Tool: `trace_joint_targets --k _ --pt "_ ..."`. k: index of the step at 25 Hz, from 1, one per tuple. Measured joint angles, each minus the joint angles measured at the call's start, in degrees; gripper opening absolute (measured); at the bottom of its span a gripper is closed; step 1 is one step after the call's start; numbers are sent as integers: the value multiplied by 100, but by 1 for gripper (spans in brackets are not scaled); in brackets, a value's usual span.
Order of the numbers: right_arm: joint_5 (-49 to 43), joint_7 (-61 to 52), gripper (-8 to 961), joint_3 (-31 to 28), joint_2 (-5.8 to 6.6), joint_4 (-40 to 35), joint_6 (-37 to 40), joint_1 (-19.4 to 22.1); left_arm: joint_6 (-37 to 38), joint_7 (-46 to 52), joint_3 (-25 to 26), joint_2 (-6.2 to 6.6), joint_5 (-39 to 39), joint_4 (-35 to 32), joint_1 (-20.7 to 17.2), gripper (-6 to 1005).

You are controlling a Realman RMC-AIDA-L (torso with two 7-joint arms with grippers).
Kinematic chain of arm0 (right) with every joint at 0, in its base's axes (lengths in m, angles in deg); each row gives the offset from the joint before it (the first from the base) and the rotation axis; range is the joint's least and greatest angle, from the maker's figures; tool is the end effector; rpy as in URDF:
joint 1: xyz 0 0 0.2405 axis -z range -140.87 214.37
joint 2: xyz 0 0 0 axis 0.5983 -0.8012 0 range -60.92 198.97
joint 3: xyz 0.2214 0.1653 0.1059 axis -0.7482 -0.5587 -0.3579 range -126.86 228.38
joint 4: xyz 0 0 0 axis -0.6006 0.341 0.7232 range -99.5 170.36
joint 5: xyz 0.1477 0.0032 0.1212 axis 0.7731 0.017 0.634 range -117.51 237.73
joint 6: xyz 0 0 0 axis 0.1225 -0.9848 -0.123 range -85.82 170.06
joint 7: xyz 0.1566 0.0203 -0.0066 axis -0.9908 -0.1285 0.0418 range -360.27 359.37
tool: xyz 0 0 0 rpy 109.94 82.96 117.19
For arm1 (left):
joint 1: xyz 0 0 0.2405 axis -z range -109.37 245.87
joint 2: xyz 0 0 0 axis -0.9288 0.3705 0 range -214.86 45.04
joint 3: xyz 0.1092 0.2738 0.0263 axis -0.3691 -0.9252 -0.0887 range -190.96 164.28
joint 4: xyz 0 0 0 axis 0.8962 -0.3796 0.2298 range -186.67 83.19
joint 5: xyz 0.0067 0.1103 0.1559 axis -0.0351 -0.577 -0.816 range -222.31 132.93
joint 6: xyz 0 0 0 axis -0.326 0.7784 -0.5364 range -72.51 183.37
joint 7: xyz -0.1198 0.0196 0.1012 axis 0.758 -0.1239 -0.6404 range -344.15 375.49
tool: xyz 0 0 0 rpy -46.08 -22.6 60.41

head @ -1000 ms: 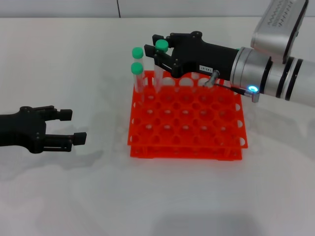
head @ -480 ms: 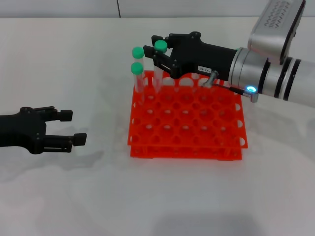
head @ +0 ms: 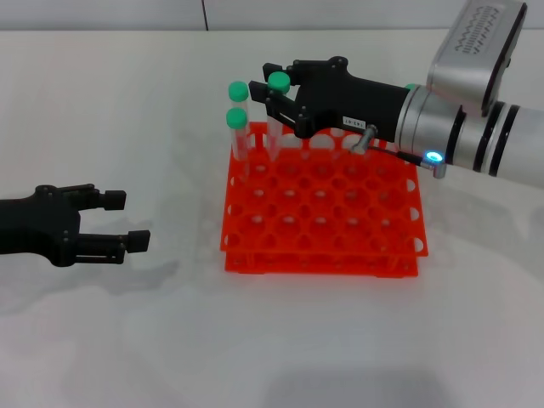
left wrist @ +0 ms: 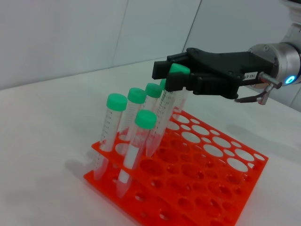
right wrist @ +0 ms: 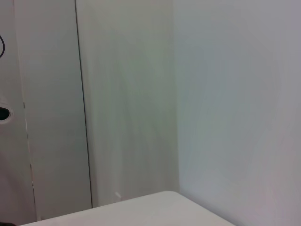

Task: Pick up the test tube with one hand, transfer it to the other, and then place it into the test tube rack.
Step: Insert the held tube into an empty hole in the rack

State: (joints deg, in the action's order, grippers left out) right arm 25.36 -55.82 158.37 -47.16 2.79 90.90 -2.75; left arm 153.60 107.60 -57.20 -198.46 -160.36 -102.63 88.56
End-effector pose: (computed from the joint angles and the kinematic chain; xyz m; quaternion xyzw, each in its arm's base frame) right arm 0.1603 0.4039 -0.1001 -0.9158 0.1112 0.3136 0.2248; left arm -0.3218 0.2926 0.0274 -0.9383 -0.2782 -0.1709 0.1141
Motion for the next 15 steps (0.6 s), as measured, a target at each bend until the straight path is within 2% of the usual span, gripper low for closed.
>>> trace_joint_targets --k 6,15 --pt "386 233 265 212 -1 88 7 -46 1 0 0 0 0 0 0 875" --pt "429 217 265 233 0 127 43 -67 1 0 0 0 0 0 -1 876"
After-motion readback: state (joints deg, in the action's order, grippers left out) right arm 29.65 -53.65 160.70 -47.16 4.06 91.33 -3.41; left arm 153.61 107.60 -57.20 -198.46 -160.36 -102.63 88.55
